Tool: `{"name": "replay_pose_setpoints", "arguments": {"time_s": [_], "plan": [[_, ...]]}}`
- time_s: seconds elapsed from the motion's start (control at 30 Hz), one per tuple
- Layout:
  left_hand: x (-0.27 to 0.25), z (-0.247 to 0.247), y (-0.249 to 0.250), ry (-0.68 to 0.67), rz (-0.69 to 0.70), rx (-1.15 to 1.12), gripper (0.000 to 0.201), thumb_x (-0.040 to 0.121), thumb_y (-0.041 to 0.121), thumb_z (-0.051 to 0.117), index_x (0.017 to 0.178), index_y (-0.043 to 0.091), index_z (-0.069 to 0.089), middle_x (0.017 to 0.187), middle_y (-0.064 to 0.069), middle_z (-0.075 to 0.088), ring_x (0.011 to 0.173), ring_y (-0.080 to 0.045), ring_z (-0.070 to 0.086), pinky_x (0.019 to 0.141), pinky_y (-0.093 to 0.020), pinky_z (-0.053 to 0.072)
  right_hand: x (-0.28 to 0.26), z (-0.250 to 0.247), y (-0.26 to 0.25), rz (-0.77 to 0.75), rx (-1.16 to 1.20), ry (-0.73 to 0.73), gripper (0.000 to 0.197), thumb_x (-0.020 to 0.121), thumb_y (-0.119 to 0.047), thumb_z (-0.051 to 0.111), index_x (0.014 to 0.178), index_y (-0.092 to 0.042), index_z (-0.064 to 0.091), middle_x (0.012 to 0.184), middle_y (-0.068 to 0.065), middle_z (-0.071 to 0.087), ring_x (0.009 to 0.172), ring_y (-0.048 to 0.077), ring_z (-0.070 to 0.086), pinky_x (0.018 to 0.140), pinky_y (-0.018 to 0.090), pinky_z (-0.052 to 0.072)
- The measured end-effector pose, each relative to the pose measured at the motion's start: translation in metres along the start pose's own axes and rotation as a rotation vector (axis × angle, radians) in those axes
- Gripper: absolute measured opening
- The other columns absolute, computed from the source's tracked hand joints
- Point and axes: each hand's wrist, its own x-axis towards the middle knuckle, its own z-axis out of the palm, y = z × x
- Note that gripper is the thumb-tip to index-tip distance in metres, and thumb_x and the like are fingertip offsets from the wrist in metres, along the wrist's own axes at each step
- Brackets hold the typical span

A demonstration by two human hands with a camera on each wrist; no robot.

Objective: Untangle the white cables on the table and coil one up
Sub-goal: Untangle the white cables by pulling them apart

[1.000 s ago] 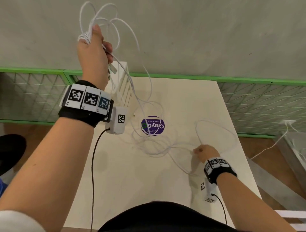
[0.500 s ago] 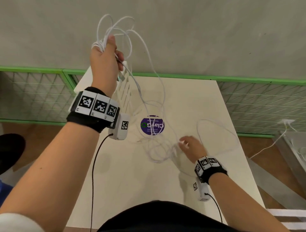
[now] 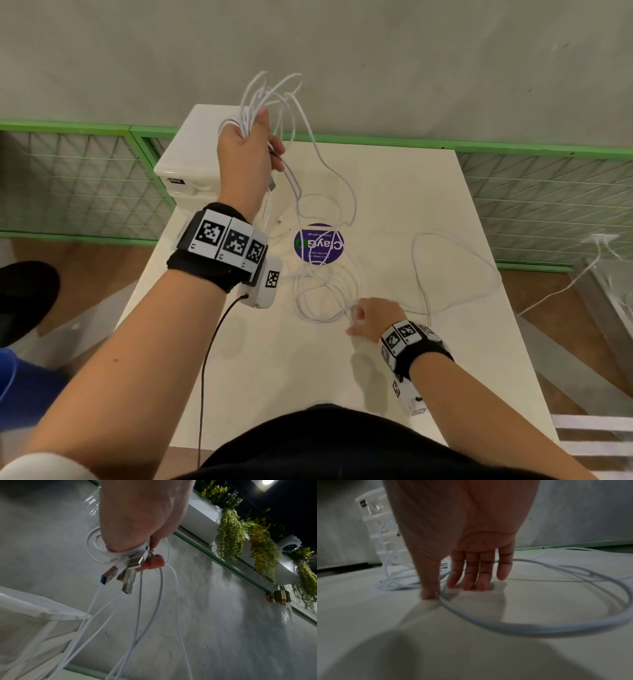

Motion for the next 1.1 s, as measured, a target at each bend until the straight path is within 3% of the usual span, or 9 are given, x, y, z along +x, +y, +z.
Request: {"name": "replay_pose_setpoints", "arguments": {"time_s": [0.17, 0.3, 0.43, 0.57, 0.7, 0.8, 0.9, 1.03, 1.1], "plan": [[-0.011, -0.002, -0.035, -0.086, 0.04, 0.204, 0.029, 0.101, 0.027, 0.044, 0.076, 0.015, 0.053, 0.063, -0.006, 0.058, 0.044, -0.014, 0.049, 0.05, -0.025, 0.041, 0.0, -0.021, 0.001, 0.067, 0.48, 0.184, 0.012, 0.092, -0.024, 0.052, 0.084, -0.016, 0.05, 0.083, 0.006, 0.065, 0.075, 0.024, 0.06, 0.066, 0.029, 0.044], [-0.026, -0.003, -0.074, -0.176, 0.011, 0.45, 0.044, 0.099, 0.028, 0.046, 0.064, 0.006, 0.06, 0.056, -0.013, 0.061, 0.047, -0.018, 0.052, 0.066, -0.027, 0.045, -0.006, -0.067, 0.002, 0.053, 0.639, 0.344, 0.008, 0.091, -0.026, 0.055, 0.092, -0.018, 0.057, 0.066, -0.007, 0.048, 0.068, 0.018, 0.049, 0.063, 0.025, 0.033], [-0.036, -0.01, -0.106, -0.246, -0.117, 0.537, 0.041, 0.101, 0.023, 0.045, 0.076, -0.005, 0.063, 0.054, -0.001, 0.055, 0.048, -0.014, 0.051, 0.051, -0.022, 0.042, -0.026, -0.102, 0.02, 0.109, 0.673, 0.685, 0.016, 0.082, -0.04, 0.067, 0.079, -0.025, 0.064, 0.06, -0.006, 0.048, 0.057, 0.004, 0.045, 0.057, 0.026, 0.035], [-0.036, -0.027, -0.129, -0.193, -0.217, 0.543, 0.035, 0.1, 0.021, 0.045, 0.086, -0.007, 0.06, 0.06, -0.006, 0.055, 0.053, -0.019, 0.051, 0.04, -0.01, 0.037, -0.051, -0.114, 0.044, 0.149, 1.028, 1.123, 0.011, 0.088, -0.029, 0.062, 0.078, -0.027, 0.058, 0.072, 0.004, 0.06, 0.063, 0.004, 0.047, 0.065, 0.026, 0.043], [-0.029, -0.047, -0.16, -0.112, -0.209, 0.68, 0.046, 0.096, 0.035, 0.046, 0.08, -0.005, 0.062, 0.073, -0.022, 0.066, 0.068, -0.036, 0.065, 0.063, -0.044, 0.055, -0.062, -0.122, 0.063, 0.195, 1.253, 1.427, 0.013, 0.095, -0.024, 0.046, 0.083, -0.026, 0.046, 0.064, -0.006, 0.047, 0.053, 0.009, 0.041, 0.054, 0.028, 0.037], [-0.035, -0.051, -0.172, -0.142, -0.231, 0.736, 0.05, 0.096, 0.036, 0.046, 0.078, -0.008, 0.062, 0.074, -0.025, 0.066, 0.068, -0.037, 0.066, 0.066, -0.048, 0.055, -0.058, -0.124, 0.064, 0.17, 1.27, 1.407, 0.011, 0.097, -0.02, 0.042, 0.087, -0.023, 0.044, 0.067, -0.002, 0.057, 0.053, 0.012, 0.05, 0.057, 0.026, 0.044], [-0.044, -0.048, -0.156, -0.171, -0.319, 0.707, 0.049, 0.099, 0.034, 0.044, 0.071, -0.003, 0.06, 0.06, -0.015, 0.062, 0.049, -0.022, 0.06, 0.05, -0.031, 0.046, -0.041, -0.115, 0.056, 0.244, 1.167, 1.238, 0.012, 0.098, -0.02, 0.041, 0.087, -0.023, 0.044, 0.069, -0.003, 0.061, 0.052, 0.011, 0.053, 0.059, 0.023, 0.046], [-0.038, -0.043, -0.128, -0.123, -0.415, 0.426, 0.027, 0.098, 0.027, 0.045, 0.083, 0.005, 0.052, 0.061, -0.007, 0.061, 0.041, -0.018, 0.053, 0.042, -0.024, 0.04, -0.011, -0.089, 0.062, 0.458, 1.07, 0.989, 0.009, 0.099, -0.019, 0.036, 0.097, -0.017, 0.045, 0.071, 0.002, 0.063, 0.037, 0.004, 0.05, 0.049, 0.021, 0.042], [-0.032, -0.043, -0.105, -0.067, -0.412, 0.231, 0.023, 0.098, 0.023, 0.047, 0.082, 0.007, 0.05, 0.063, -0.006, 0.06, 0.034, -0.012, 0.051, 0.038, -0.022, 0.036, 0.0, -0.077, 0.068, 0.498, 1.02, 0.85, 0.014, 0.098, -0.015, 0.036, 0.105, -0.013, 0.048, 0.081, 0.009, 0.064, 0.048, 0.005, 0.057, 0.049, 0.018, 0.043]]}}
